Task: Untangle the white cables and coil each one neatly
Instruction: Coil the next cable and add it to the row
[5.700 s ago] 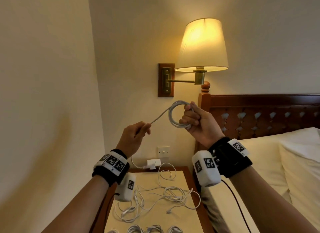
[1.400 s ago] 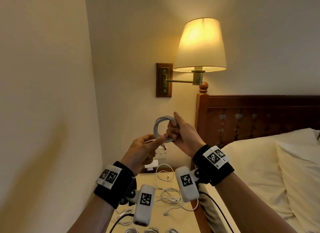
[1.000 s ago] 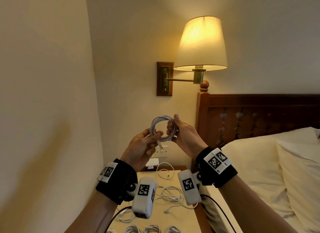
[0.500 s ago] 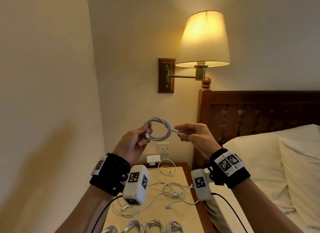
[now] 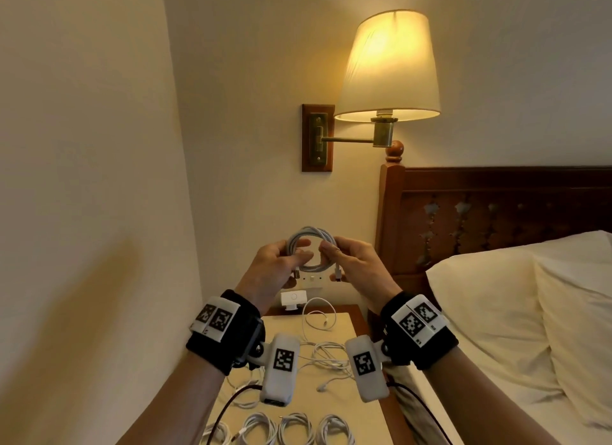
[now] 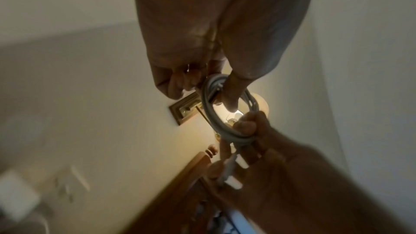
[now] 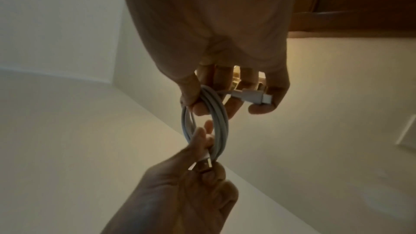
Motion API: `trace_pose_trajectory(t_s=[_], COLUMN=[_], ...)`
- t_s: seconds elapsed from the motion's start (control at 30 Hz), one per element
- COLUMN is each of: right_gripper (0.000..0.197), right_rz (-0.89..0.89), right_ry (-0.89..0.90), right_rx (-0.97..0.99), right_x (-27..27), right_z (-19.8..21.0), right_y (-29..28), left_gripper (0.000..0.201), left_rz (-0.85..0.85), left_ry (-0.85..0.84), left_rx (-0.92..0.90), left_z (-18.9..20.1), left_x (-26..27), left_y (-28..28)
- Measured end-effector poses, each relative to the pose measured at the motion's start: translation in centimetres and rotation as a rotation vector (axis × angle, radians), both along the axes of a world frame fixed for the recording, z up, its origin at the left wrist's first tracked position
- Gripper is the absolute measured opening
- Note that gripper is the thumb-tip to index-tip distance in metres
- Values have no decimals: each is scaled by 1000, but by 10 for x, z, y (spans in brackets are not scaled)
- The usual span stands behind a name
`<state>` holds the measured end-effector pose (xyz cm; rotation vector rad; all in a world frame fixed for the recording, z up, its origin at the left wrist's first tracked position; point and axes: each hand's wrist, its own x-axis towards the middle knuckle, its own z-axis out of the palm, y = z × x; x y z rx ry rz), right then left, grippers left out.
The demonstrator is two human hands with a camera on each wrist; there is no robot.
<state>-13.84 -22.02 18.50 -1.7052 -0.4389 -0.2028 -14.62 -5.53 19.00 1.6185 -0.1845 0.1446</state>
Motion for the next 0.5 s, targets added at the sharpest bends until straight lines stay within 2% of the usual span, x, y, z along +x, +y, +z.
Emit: trace_pose_trajectory(t_s=[0.07, 0.17, 0.33, 0.43, 0.5], right_gripper=[21, 21, 21, 22, 24], right_rz=[-5, -17, -62, -74, -70], right_ry=[30, 42, 88, 161, 163], right_rx=[67, 102, 100, 221, 208], right_x=[-1, -2, 0, 0, 0], right_z=[2, 2, 5, 8, 8], right_y=[3, 5, 0, -2, -5], left_gripper=[22, 25, 22, 13, 15], left_rz=[68, 119, 168, 96, 92], left_ry=[-159, -297, -380, -310, -284], left_rx=[202, 303, 390, 324, 284], left_z=[0, -3, -7, -1, 1], left_x=[1, 2, -5, -5, -5], left_y=[1, 5, 10, 14, 18])
